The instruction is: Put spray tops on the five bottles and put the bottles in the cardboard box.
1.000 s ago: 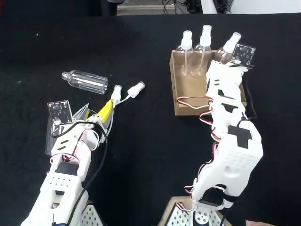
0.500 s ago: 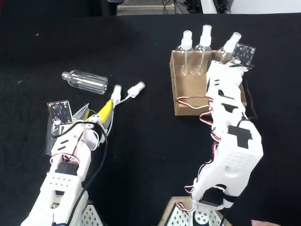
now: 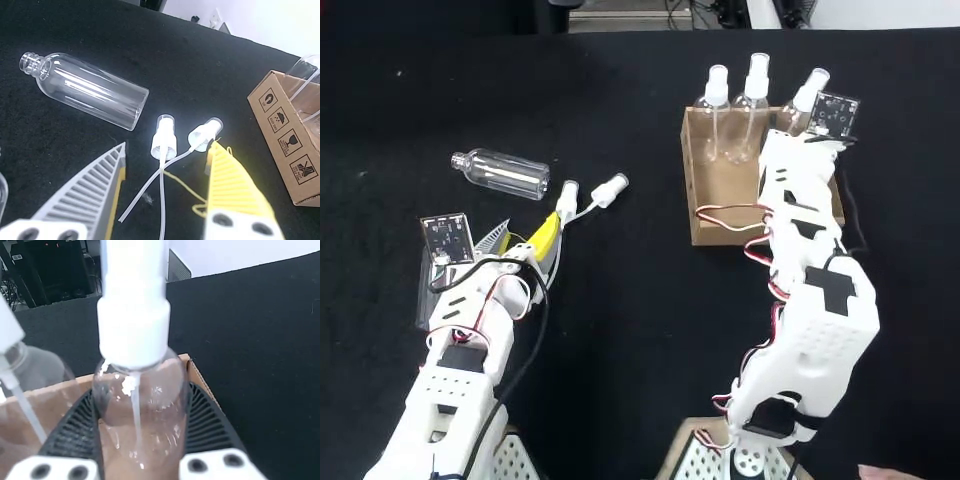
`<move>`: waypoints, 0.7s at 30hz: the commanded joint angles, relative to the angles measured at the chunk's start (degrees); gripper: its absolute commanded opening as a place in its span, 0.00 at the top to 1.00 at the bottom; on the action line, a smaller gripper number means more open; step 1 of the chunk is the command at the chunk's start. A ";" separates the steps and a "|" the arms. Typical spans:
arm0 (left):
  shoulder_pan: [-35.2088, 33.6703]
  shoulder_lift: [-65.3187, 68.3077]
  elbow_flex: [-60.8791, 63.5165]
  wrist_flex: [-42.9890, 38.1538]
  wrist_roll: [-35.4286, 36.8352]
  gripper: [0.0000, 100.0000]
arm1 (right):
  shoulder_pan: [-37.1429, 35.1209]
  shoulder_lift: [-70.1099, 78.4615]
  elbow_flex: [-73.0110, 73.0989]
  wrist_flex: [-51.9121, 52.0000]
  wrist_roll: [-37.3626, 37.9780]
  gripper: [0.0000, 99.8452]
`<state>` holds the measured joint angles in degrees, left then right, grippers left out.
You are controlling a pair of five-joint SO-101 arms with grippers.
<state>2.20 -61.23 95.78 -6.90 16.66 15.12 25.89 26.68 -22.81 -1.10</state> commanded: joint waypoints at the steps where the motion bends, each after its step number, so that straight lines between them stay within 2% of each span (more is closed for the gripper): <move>1: -0.48 -0.97 1.19 -1.32 0.26 0.75 | 0.88 -0.84 -2.24 0.09 0.62 0.98; 6: -0.48 -0.97 1.19 -1.23 0.26 0.75 | 2.46 -0.75 -1.98 -3.25 0.62 0.98; 21: -0.48 -0.97 1.19 -1.32 0.26 0.75 | 2.64 -0.40 -1.89 -2.64 0.62 0.98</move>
<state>2.20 -61.23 95.78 -6.90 16.66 16.79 25.89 26.68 -23.96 -0.75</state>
